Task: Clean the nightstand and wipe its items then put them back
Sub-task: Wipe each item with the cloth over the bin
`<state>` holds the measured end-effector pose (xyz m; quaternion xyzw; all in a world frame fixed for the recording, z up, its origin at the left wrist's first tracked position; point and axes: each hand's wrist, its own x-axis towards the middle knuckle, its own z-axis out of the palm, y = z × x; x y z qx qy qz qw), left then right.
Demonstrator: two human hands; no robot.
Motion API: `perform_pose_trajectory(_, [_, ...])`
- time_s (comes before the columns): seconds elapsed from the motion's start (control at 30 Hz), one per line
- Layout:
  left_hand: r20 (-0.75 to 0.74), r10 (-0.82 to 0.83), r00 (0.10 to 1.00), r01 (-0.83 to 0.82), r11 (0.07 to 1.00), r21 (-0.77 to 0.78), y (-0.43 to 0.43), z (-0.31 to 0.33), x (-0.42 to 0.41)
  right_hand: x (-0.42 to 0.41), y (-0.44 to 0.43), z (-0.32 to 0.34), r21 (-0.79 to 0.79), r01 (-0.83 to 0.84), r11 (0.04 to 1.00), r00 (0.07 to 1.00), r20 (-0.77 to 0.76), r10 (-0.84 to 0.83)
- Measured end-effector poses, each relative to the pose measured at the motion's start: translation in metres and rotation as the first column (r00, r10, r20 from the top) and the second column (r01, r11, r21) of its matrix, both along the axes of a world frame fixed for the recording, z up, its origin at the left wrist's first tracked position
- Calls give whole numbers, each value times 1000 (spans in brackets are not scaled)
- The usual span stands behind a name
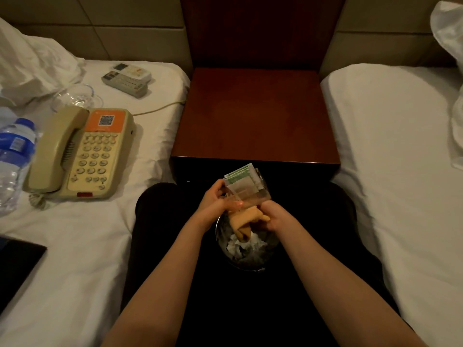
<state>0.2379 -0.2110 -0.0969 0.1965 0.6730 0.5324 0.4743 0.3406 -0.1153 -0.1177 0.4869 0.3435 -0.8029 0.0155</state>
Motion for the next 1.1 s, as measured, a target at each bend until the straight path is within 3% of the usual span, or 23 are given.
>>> perform_pose_trajectory(0.23, [1,72,997,-72,997,8,2,4,-7,1,15,8,-36,351,936,936,6,-351])
perform_pose_trajectory(0.53, [69,167,984,-166,986,-25,5,-3,-16,9,29,11,-46,536,843,839,-79,-538])
perform_pose_trajectory(0.67, [75,133,988,-133,991,-1,8,4,-22,4,27,17,60,319,946,947,-50,-316])
perform_pose_trajectory(0.8, [87,85,993,-89,995,35,10,18,-43,-6,32,30,85,86,993,994,-69,-80])
perform_pose_trajectory(0.9, [124,75,989,-82,995,54,10,24,-69,-14,34,43,19,-100,995,986,-132,101])
perform_pose_trajectory(1.1, [88,49,995,-57,994,94,18,48,-101,-47,35,86,235,-278,932,913,-235,332])
